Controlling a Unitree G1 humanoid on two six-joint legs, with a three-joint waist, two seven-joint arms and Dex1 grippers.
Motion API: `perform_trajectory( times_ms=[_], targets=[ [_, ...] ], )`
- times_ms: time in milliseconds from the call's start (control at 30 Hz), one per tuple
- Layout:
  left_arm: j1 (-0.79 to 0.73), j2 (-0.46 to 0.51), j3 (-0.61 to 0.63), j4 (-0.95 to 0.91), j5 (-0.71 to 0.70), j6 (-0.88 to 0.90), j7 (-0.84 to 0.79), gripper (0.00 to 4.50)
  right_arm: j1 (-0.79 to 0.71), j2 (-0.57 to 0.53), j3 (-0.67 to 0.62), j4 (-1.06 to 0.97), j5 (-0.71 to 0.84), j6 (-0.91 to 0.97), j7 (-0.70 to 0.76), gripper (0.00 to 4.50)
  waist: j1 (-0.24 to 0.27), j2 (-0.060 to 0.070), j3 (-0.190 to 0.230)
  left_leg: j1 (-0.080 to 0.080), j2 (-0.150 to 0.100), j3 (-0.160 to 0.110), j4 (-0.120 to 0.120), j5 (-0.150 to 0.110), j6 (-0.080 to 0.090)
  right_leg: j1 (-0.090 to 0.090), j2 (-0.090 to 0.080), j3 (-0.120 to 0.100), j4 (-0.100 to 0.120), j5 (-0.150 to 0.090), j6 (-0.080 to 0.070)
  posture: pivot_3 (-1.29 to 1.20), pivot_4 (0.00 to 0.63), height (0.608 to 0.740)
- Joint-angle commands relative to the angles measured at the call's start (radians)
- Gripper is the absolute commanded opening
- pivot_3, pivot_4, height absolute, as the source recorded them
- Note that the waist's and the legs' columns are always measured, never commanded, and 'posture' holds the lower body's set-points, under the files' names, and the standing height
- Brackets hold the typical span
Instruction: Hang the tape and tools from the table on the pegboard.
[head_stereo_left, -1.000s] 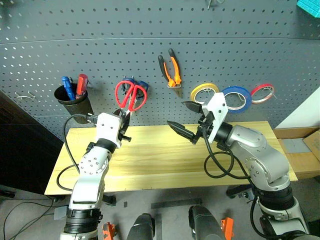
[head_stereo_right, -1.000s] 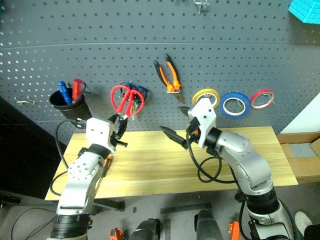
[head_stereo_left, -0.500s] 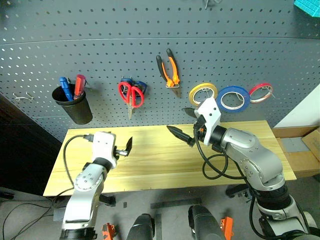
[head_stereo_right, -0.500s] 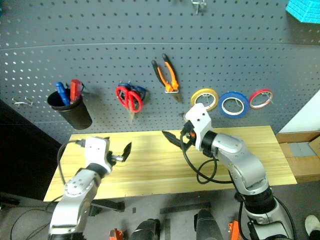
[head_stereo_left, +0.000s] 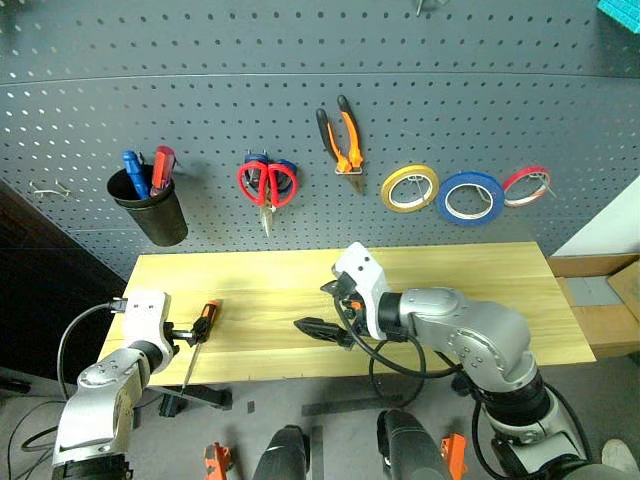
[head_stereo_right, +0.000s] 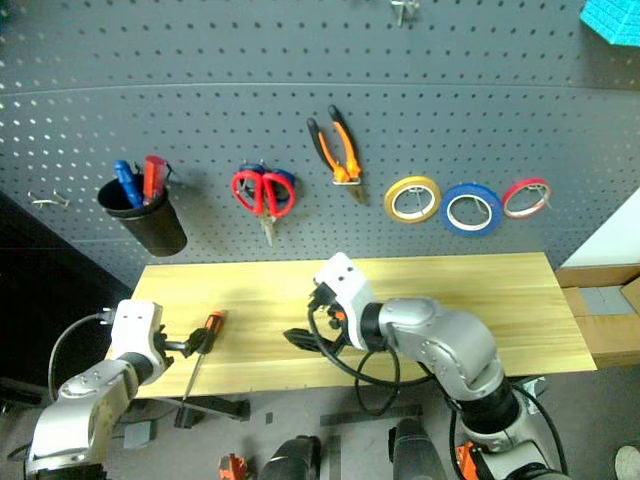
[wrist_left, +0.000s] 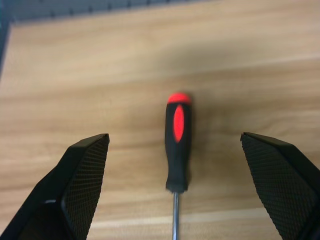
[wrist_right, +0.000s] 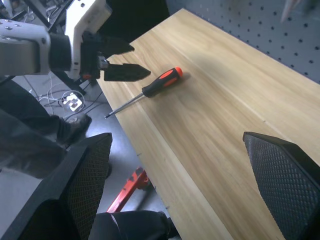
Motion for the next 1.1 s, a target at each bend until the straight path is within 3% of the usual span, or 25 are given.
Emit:
perform_trajectory(
  times_ms=[33,400,500,633,833,967,1100],
  targets=[
    [-0.043,0.024,-0.013,0.097,0.004,-0.013,-0.026,4.47,-0.031,0.012,0.015,-0.009,-0.008,-0.004,-0.012,4.50,-0.001,-0.001,0.011,0.000,0.000,0.000,0.000,0.000,0.000,0.000,0.000,0.000,0.000,0.000,0.000,-0.09,0.299,0.740],
    [-0.184,-0.021,-0.088,0.282,0.018,0.044,-0.001,4.47,-0.072,0.002,0.010,0.004,0.005,0.022,0.010,4.50,-0.003,-0.003,0.040,-0.001,0.000,0.001,-0.006,0.000,0.000,-0.003,0.000,0.001,0.000,0.000,0.000,-0.11,0.329,0.740],
    [-0.205,-0.036,-0.075,0.311,0.011,0.064,0.024,3.91,-0.078,-0.009,0.007,0.005,0.007,0.025,0.022,4.50,-0.003,-0.001,0.041,-0.001,0.000,0.001,-0.007,0.000,0.000,-0.004,0.000,0.001,0.000,0.000,0.000,-0.12,0.324,0.740],
    [-0.211,-0.042,-0.065,0.342,0.013,0.057,0.043,2.70,-0.081,-0.028,0.012,0.012,0.004,0.008,0.036,4.50,-0.005,-0.001,0.041,-0.001,0.000,0.001,-0.007,0.000,0.000,-0.004,-0.001,0.001,0.000,0.000,0.000,-0.13,0.303,0.740],
    [-0.160,-0.057,-0.012,0.242,-0.012,0.071,0.083,0.92,-0.055,-0.150,0.130,-0.008,-0.118,-0.367,0.178,4.50,-0.007,-0.003,0.039,0.000,0.000,0.002,-0.007,0.000,-0.001,-0.004,-0.001,0.001,0.000,0.000,0.000,-0.13,0.244,0.740],
    [-0.088,-0.099,0.046,0.080,-0.052,0.101,0.133,0.91,-0.058,-0.136,0.123,0.019,-0.125,-0.466,0.230,4.50,-0.010,-0.006,0.036,-0.001,0.001,0.003,-0.007,0.000,-0.005,-0.005,-0.001,0.001,-0.001,0.000,0.000,-0.13,0.210,0.740],
    [0.011,-0.174,0.062,-0.204,-0.074,0.001,0.161,0.91,-0.081,-0.121,0.107,0.059,-0.139,-0.519,0.262,4.50,-0.004,-0.016,0.028,-0.005,0.001,0.002,-0.007,0.002,-0.010,-0.008,-0.002,0.001,-0.001,0.004,-0.006,-0.14,0.176,0.740]
  ],
)
